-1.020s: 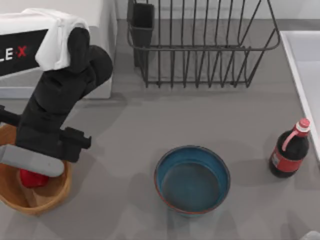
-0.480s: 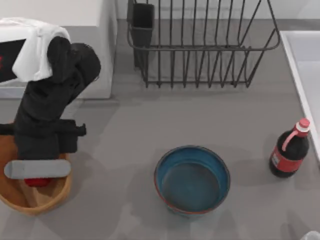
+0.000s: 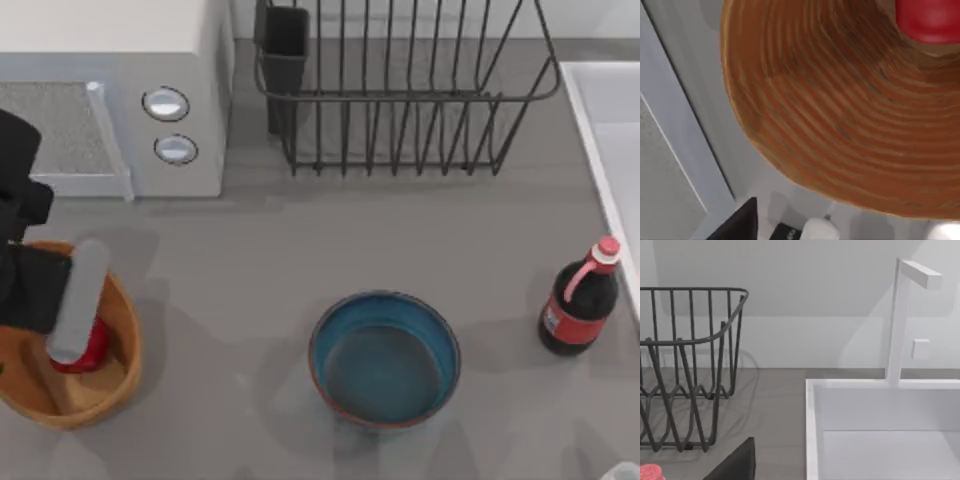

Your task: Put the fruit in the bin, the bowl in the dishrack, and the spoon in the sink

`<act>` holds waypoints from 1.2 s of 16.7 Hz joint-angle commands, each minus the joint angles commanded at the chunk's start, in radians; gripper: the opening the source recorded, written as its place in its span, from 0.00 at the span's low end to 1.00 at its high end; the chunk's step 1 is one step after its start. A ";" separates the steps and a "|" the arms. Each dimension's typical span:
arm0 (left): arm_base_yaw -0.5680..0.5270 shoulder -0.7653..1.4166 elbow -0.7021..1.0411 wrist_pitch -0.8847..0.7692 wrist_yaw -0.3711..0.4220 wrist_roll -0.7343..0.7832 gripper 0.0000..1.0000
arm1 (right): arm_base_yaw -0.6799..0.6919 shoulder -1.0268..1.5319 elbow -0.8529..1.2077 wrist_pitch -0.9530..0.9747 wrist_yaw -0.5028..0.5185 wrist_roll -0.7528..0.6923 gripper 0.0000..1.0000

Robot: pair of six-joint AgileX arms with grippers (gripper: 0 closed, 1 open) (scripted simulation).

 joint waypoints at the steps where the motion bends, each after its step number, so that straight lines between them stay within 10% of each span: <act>1: 0.023 -0.100 -0.069 0.062 0.022 -0.145 1.00 | 0.000 0.000 0.000 0.000 0.000 0.000 1.00; 11: 0.201 -1.036 -0.666 0.590 0.269 -1.314 1.00 | 0.000 0.000 0.000 0.000 0.000 0.000 1.00; 20: 0.247 -1.243 -0.791 0.728 0.343 -1.551 1.00 | 0.000 0.000 0.000 0.000 0.000 0.000 1.00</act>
